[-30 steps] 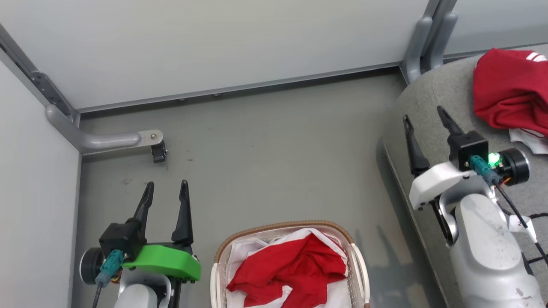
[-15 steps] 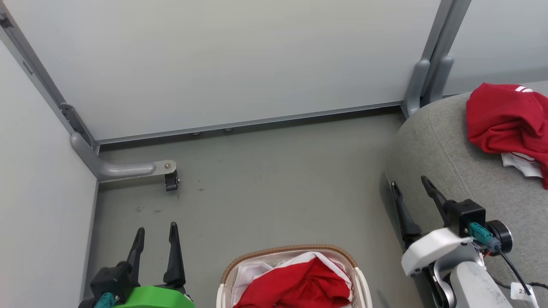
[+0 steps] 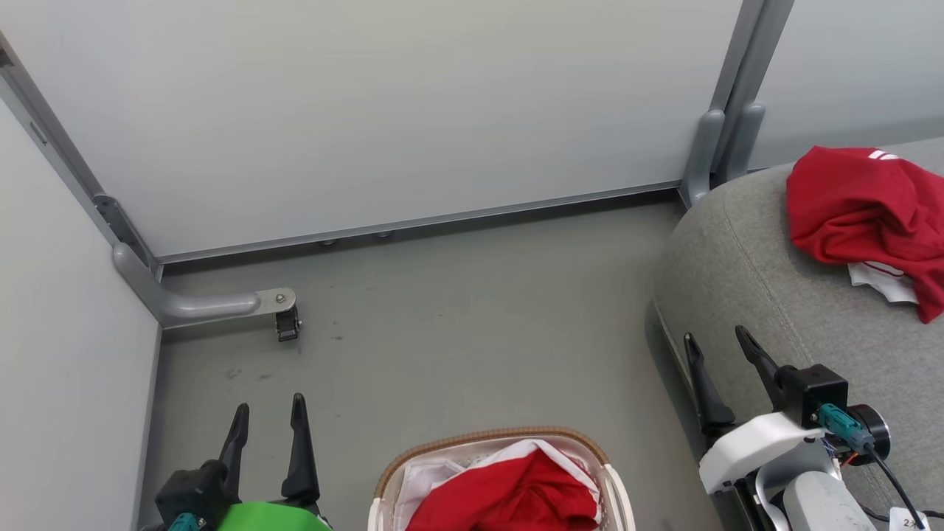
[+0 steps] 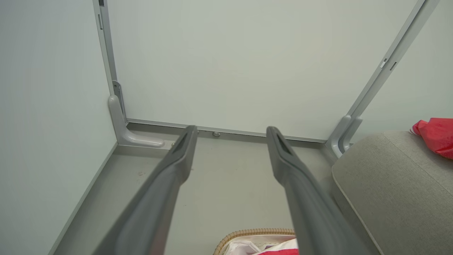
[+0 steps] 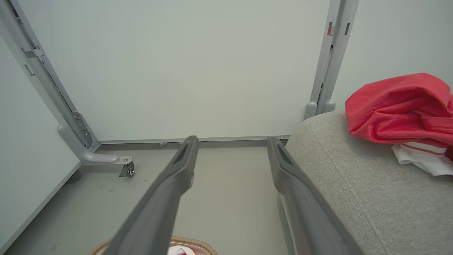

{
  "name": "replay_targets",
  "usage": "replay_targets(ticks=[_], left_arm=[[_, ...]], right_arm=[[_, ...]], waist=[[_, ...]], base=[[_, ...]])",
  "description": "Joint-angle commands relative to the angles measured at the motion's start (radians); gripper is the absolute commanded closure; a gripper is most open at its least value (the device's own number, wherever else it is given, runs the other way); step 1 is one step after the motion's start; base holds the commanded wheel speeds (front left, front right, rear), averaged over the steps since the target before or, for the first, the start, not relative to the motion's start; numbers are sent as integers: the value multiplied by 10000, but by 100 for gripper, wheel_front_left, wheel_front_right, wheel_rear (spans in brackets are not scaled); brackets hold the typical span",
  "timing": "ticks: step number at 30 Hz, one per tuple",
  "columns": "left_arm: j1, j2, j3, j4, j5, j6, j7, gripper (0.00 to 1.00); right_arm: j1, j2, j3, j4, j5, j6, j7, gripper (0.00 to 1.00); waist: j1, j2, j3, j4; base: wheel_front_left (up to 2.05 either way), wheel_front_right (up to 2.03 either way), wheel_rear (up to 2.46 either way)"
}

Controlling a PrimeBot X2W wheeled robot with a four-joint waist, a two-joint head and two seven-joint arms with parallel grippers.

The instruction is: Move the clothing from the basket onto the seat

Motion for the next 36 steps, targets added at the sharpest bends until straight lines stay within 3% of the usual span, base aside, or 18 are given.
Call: replay_targets(ticks=[1, 27, 36], left_arm=[[25, 7, -3, 41, 10, 3, -4, 0], [-163, 8, -124, 127, 183, -87, -4, 0], [-1103, 8, -509, 625, 817, -344, -4, 0]], right_arm=[[24, -40, -17, 14, -29, -10, -24, 0], [-3, -39, 1, -49, 113, -11, -24, 0], [-317, -37, -300, -296, -60, -11, -24, 0]], waist=[[1, 0, -6, -4], [1, 0, 55, 40], [1, 0, 640, -58]], base=[[0, 0, 0], [0, 0, 0], [0, 0, 0]])
